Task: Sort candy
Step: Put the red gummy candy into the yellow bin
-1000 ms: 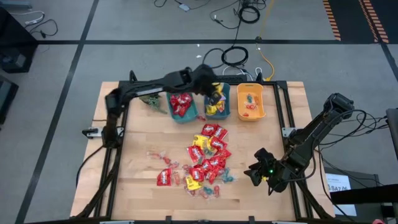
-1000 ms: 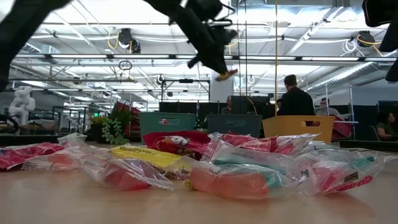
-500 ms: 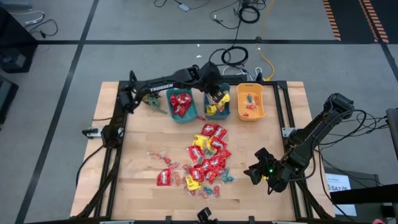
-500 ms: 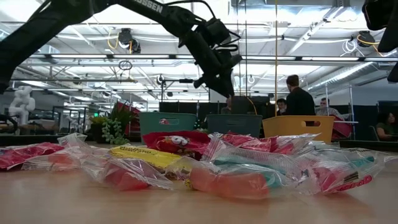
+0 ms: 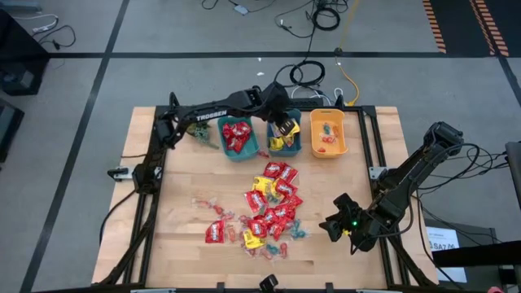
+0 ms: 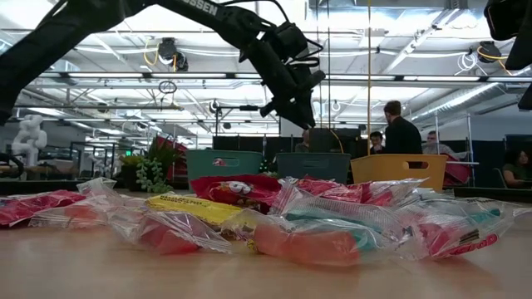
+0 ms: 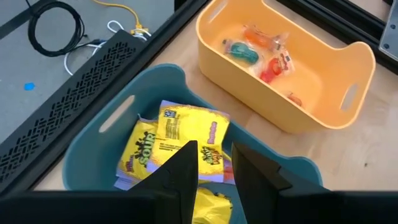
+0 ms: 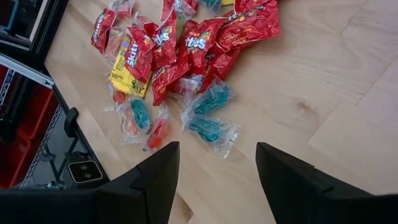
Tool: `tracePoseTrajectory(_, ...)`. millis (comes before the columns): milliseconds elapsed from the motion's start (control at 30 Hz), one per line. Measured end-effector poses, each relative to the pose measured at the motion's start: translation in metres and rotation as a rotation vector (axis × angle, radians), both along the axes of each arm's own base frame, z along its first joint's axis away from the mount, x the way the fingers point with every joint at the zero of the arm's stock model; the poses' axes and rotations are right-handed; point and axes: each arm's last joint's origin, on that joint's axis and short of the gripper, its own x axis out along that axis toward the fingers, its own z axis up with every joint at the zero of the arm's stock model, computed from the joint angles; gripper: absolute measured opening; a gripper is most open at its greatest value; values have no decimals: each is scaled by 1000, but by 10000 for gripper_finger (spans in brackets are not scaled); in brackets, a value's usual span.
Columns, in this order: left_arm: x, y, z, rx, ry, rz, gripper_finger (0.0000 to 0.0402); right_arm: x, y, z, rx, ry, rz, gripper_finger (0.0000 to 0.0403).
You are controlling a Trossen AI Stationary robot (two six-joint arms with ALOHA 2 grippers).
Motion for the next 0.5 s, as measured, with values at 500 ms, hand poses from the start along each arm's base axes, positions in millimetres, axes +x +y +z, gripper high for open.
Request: tracePoseTrajectory(500, -22, -28, 38, -68, 26, -190, 107, 0, 0, 0, -108, 5, 116, 203)
